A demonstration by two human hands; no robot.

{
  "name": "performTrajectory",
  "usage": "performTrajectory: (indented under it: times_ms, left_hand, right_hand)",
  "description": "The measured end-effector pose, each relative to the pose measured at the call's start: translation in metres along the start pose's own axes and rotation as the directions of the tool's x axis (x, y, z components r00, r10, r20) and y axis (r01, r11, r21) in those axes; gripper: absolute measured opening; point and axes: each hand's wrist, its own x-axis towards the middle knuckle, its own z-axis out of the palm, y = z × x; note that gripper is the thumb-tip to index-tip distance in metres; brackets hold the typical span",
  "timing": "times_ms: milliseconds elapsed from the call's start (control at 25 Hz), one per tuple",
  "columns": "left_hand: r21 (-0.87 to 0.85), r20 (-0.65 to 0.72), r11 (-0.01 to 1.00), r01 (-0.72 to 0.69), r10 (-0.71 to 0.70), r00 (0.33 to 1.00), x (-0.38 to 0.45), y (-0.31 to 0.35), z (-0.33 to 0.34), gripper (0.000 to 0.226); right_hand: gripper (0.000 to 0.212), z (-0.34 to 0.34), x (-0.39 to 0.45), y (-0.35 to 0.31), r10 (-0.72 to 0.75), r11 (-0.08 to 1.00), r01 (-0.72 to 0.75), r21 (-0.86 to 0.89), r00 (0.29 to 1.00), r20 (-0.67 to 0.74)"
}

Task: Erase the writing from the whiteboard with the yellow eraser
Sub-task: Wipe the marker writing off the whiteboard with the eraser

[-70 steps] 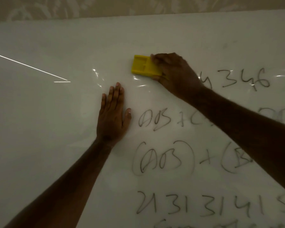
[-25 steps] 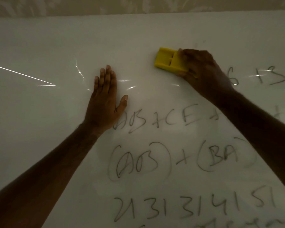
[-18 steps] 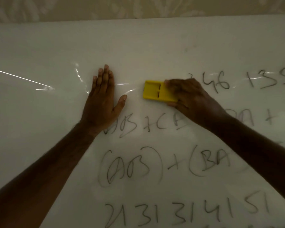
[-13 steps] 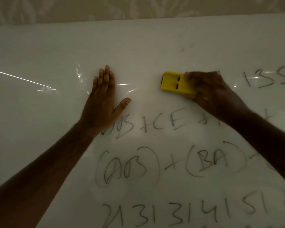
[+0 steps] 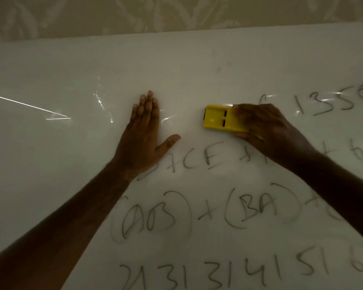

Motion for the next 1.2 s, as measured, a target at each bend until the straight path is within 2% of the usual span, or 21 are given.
performTrajectory:
  times_ms: [120, 240, 440, 560, 800, 880, 1040, 1200]
  left_hand:
    - [-0.002, 0.0, 1.0, 0.013, -0.013, 1.0, 0.005, 0.007, 0.002, 0.11]
    - [-0.006, -0.013, 1.0, 0.02, -0.02, 1.0, 0.011, 0.015, 0.003, 0.109]
    - [-0.022, 0.002, 0.999, 0.032, -0.032, 0.999, 0.013, 0.02, 0.002, 0.11]
    - [-0.024, -0.005, 0.999, 0.023, -0.023, 1.0, 0.012, 0.025, 0.004, 0.109]
    - [-0.015, -0.012, 1.0, 0.026, -0.026, 1.0, 0.024, 0.044, 0.01, 0.109]
    - [-0.014, -0.016, 1.0, 0.011, -0.012, 1.0, 0.029, 0.052, 0.012, 0.109]
    - [-0.012, -0.023, 1.0, -0.006, 0.006, 1.0, 0.032, 0.066, 0.015, 0.11]
    - [0.016, -0.04, 1.0, -0.005, 0.005, 0.999, 0.032, 0.074, 0.017, 0.109]
  right_hand:
    - [0.055, 0.002, 0.032, 0.028, 0.119, 0.993, -0.12, -0.007, 0.992, -0.041]
    - [0.058, 0.019, 0.064, 0.02, 0.165, 0.986, -0.165, 0.005, 0.984, -0.067]
    - [0.054, 0.019, 0.012, -0.021, 0.004, 1.0, -0.004, 0.027, 1.0, -0.018]
    - [0.052, 0.003, -0.015, 0.0, -0.036, 0.999, 0.036, -0.019, 0.999, -0.003]
    - [0.061, 0.011, 0.044, 0.035, 0.221, 0.975, -0.221, 0.009, 0.972, -0.081]
    - [0.059, 0.018, 0.044, 0.025, 0.178, 0.984, -0.177, 0.016, 0.98, -0.085]
    - [0.053, 0.003, -0.014, 0.013, 0.018, 1.0, -0.017, 0.024, 0.999, -0.036]
    - [0.048, -0.018, -0.045, 0.04, -0.019, 0.999, 0.019, -0.045, 1.0, -0.015]
